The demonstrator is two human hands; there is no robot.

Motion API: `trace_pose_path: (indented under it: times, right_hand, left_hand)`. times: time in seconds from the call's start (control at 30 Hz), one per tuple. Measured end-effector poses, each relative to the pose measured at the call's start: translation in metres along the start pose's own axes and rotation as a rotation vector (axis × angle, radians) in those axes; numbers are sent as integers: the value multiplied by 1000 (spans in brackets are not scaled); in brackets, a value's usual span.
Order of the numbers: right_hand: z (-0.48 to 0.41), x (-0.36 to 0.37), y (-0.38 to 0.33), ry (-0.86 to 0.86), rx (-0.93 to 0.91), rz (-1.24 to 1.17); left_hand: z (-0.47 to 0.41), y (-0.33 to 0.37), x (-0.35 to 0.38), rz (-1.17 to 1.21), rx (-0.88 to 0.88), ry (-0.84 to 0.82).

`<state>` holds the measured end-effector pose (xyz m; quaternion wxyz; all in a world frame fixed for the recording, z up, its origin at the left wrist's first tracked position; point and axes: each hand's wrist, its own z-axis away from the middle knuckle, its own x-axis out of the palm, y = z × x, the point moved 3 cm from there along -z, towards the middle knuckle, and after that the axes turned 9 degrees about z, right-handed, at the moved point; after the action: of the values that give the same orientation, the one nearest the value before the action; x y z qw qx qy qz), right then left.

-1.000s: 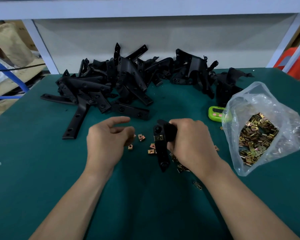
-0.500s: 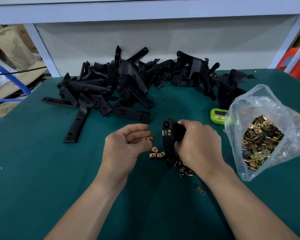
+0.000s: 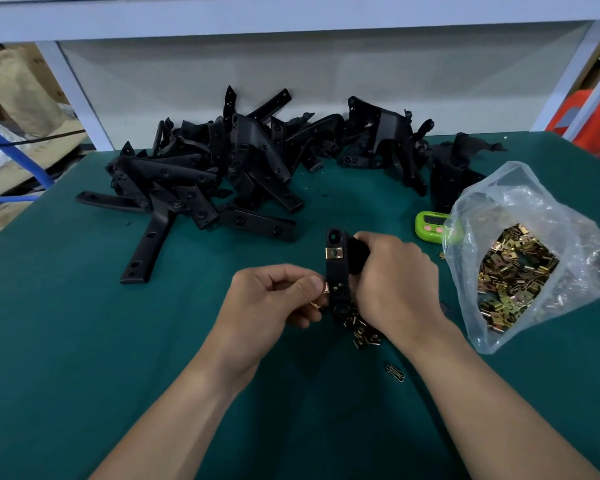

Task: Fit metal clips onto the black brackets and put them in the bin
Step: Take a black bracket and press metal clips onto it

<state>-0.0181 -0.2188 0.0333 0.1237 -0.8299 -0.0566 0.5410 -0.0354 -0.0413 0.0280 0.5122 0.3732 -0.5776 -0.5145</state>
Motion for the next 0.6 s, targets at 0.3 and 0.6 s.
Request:
trace_pose_path:
  times: [0.3, 0.6]
  right_hand:
    - [-1, -1, 3, -42, -19, -6]
    - [0, -1, -1, -94, -74, 35]
  left_hand:
    - [0, -2, -1, -21, 24, 4]
    - [2, -5, 5, 33, 15, 35]
